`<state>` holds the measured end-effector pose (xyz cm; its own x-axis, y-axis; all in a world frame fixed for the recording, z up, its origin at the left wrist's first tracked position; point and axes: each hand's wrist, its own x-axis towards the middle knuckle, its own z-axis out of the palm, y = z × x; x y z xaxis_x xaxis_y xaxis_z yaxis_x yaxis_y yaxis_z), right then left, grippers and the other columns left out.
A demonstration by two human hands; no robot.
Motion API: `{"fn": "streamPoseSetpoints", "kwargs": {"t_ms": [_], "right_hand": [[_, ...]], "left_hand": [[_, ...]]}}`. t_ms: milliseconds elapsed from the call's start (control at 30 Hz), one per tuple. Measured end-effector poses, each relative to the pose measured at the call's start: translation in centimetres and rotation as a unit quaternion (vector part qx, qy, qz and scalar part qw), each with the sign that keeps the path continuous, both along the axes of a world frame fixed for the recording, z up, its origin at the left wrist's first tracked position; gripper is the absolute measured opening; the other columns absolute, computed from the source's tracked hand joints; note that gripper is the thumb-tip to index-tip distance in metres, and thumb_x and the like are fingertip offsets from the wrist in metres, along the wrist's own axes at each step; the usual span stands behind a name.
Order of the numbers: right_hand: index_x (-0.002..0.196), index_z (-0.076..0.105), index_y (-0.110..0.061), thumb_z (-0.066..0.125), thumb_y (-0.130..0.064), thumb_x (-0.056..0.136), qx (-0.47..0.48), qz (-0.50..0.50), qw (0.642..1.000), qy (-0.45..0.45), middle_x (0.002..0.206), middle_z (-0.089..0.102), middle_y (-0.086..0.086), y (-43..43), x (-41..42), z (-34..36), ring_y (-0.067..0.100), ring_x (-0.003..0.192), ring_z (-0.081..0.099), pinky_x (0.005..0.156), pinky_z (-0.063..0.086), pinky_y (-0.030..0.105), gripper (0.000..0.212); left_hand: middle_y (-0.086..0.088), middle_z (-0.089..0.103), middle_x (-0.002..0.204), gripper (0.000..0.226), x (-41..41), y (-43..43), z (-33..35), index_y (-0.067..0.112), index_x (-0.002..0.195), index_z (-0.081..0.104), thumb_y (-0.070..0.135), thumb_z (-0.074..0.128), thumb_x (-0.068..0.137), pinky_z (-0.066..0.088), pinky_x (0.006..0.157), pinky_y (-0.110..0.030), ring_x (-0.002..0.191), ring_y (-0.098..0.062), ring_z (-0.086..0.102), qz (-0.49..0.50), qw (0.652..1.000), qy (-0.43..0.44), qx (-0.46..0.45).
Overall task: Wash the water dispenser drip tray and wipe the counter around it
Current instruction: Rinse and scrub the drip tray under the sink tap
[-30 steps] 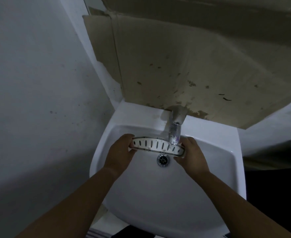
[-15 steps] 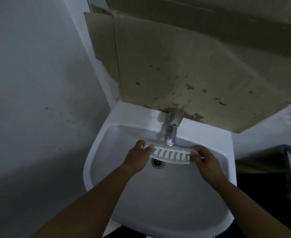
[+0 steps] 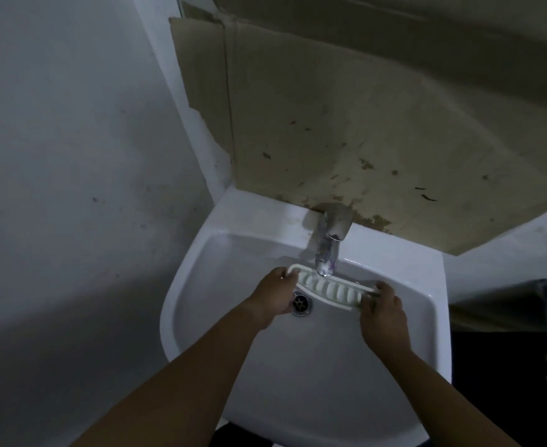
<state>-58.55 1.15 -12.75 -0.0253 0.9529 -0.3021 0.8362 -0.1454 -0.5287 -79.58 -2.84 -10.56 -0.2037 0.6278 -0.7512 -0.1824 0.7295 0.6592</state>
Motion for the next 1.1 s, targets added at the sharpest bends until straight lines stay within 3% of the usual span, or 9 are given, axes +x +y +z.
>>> {"fn": "streamPoseSetpoints", "kwargs": {"t_ms": [133,233,367,500,633,733,800,1000,1100], "right_hand": [[0.133,0.049,-0.006,0.052,-0.021,0.098,0.024,-0.014,0.999,-0.035,0.122,0.058,0.028,0.5,1.1,-0.1,0.049,0.107,0.057,0.094,0.045,0.052,0.038],[0.126,0.055,0.0,0.047,-0.03,0.097,0.085,0.011,0.992,-0.089,0.114,0.061,0.03,-0.3,0.9,-0.5,0.049,0.102,0.058,0.089,0.048,0.054,0.041],[0.135,0.051,-0.002,0.031,-0.044,0.095,0.13,0.116,0.973,-0.153,0.134,0.05,0.031,-2.6,-1.4,-1.2,0.05,0.117,0.049,0.096,0.042,0.057,0.062],[0.147,0.04,-0.004,0.037,-0.028,0.095,0.148,0.236,0.954,-0.113,0.149,0.039,0.027,-4.6,-5.6,-0.5,0.049,0.134,0.038,0.108,0.036,0.059,0.057],[0.155,0.026,-0.007,0.051,-0.011,0.09,0.165,0.365,0.912,-0.092,0.16,0.029,0.013,-4.6,-6.8,-0.1,0.034,0.147,0.029,0.119,0.025,0.051,0.069],[0.156,0.023,-0.013,0.062,-0.024,0.091,0.167,0.408,0.89,-0.118,0.161,0.03,0.01,-3.8,-5.9,0.1,0.03,0.147,0.032,0.117,0.028,0.051,0.076],[0.156,0.024,-0.014,0.061,-0.03,0.092,0.165,0.424,0.881,-0.128,0.161,0.03,0.009,-3.2,-5.3,0.3,0.03,0.146,0.033,0.117,0.029,0.052,0.076],[0.157,0.021,-0.019,0.045,-0.037,0.1,0.094,0.321,0.931,-0.143,0.164,0.02,0.008,-1.6,-2.9,-0.1,0.031,0.151,0.018,0.119,0.021,0.05,0.063],[0.156,0.021,-0.028,0.049,-0.038,0.099,0.049,0.27,0.956,-0.103,0.157,0.036,0.007,-0.8,-1.4,0.2,0.029,0.14,0.04,0.108,0.041,0.046,0.064]], "left_hand": [[-0.019,0.067,0.095,0.044,1.7,0.7,-0.3,0.0,0.114,0.056,0.041,0.049,0.098,0.05,0.066,-0.032,0.077,-0.026,0.064,0.03,0.999,-0.026,0.004],[-0.014,0.06,0.077,0.044,2.5,0.7,0.3,-0.001,0.109,0.055,0.04,0.047,0.098,0.047,0.067,-0.036,0.075,-0.028,0.06,0.063,0.998,-0.018,0.008],[-0.016,0.065,0.084,0.049,2.4,0.8,0.2,0.0,0.109,0.058,0.045,0.049,0.094,0.057,0.071,-0.044,0.078,-0.034,0.07,0.052,0.999,0.008,0.013],[-0.015,0.074,0.092,0.054,2.5,0.7,-0.4,0.013,0.1,0.067,0.059,0.047,0.082,0.06,0.075,-0.048,0.079,-0.032,0.071,0.03,0.999,0.025,0.016],[-0.009,0.073,0.103,0.04,1.6,-0.4,0.1,0.018,0.107,0.069,0.046,0.045,0.09,0.06,0.082,-0.042,0.091,-0.024,0.071,0.025,0.999,0.02,0.018],[-0.011,0.069,0.109,0.03,0.6,-1.0,-0.2,0.014,0.114,0.064,0.03,0.043,0.101,0.055,0.059,-0.024,0.087,-0.021,0.069,0.062,0.998,-0.004,0.025],[-0.012,0.068,0.112,0.028,-0.2,-1.3,-0.6,0.013,0.115,0.061,0.027,0.041,0.102,0.05,0.054,-0.02,0.09,-0.022,0.069,0.065,0.998,-0.003,0.026],[-0.008,0.065,0.112,0.026,-4.0,-2.2,-0.2,0.017,0.114,0.057,0.03,0.038,0.103,0.049,0.066,-0.027,0.088,-0.019,0.067,0.1,0.994,0.036,0.036],[-0.006,0.066,0.102,0.028,-6.2,-2.8,-0.3,0.016,0.114,0.057,0.032,0.035,0.104,0.046,0.064,-0.026,0.083,-0.016,0.066,0.123,0.991,0.035,0.027]]}}
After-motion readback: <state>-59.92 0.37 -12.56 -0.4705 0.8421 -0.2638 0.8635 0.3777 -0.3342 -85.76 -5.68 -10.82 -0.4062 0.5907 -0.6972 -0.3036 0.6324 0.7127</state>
